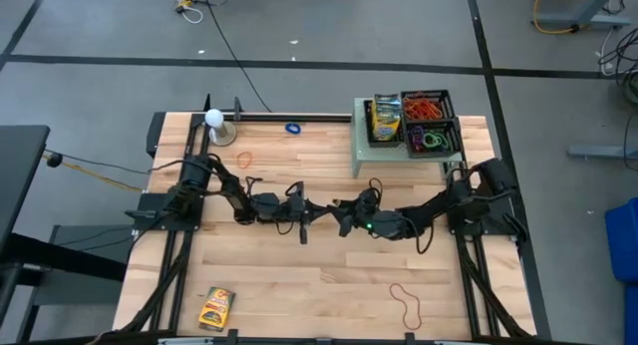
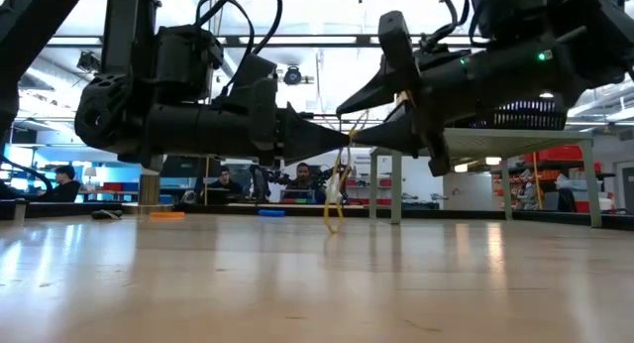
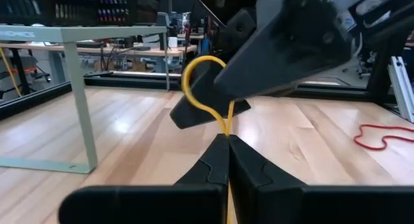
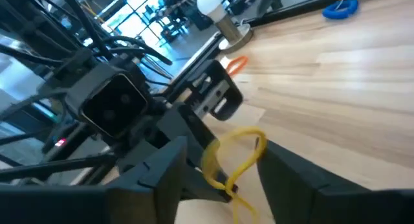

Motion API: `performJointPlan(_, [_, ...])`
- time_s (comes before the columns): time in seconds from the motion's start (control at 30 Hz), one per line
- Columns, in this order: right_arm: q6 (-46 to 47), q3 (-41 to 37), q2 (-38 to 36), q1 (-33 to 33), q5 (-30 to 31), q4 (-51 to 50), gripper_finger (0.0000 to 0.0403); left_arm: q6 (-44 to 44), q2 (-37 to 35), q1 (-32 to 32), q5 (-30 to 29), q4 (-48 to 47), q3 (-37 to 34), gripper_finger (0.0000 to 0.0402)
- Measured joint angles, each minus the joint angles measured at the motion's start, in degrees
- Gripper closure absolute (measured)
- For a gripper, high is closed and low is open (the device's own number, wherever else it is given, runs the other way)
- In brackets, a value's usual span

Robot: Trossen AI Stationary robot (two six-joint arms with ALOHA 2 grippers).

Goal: Pick & Place Office Desk Supplies
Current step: Put the yellow rubber band into the top right black bin on the shelf

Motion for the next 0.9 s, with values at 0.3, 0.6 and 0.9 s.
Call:
performJointPlan(0.3, [-1.18,-0.09,-0.04,0.0,0.37,-0.48,0.0336,-2.32,-0.04,0.0,-0.76,0.0,-0.18,0.0394])
performJointPlan(0.6, [-6.44,-0.09,-0.97,0.15,0.27,-1.36,0.0391,-5.12,-2.1,0.23,-0.66,-0.3,-3.34,0.032])
performJointPlan(0.9, [-13.94,0.5,-14.06,0.98,-0.35,-14.36,0.0399,-4.48,-12.36,1.64,-5.53,0.07,-16.01,0.026])
